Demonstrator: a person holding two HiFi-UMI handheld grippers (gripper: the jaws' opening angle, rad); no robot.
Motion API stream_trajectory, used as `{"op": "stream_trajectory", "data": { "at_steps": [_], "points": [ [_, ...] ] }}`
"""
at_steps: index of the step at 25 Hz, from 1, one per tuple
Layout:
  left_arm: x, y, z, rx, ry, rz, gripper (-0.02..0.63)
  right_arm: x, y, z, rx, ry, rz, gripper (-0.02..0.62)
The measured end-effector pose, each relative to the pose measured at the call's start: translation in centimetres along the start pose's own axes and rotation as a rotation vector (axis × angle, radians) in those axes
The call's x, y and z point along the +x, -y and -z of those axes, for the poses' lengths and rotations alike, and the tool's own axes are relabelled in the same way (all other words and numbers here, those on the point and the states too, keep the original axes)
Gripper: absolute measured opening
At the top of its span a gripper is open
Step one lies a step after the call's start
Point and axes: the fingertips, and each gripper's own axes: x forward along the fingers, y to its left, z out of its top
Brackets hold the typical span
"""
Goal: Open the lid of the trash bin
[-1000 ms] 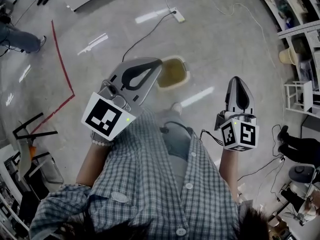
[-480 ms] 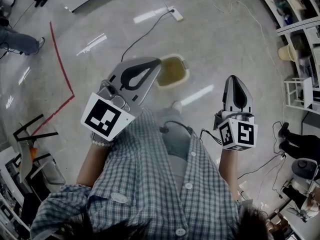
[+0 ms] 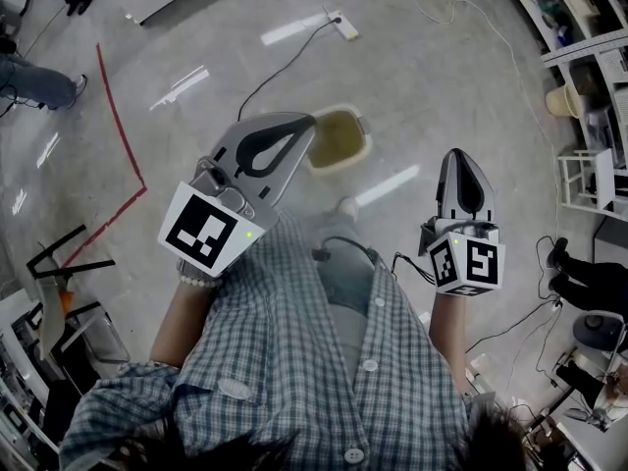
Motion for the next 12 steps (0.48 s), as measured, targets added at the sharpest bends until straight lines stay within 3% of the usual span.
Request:
{"op": "stream_trajectory", "data": {
  "at_steps": [12],
  "points": [
    [-0.62,-0.81,0.74,-0.017,-0.019,-0.025,-0.003,0.44,0.2,0.47,0.007,-0.021,-0.003,0.017]
  ]
}}
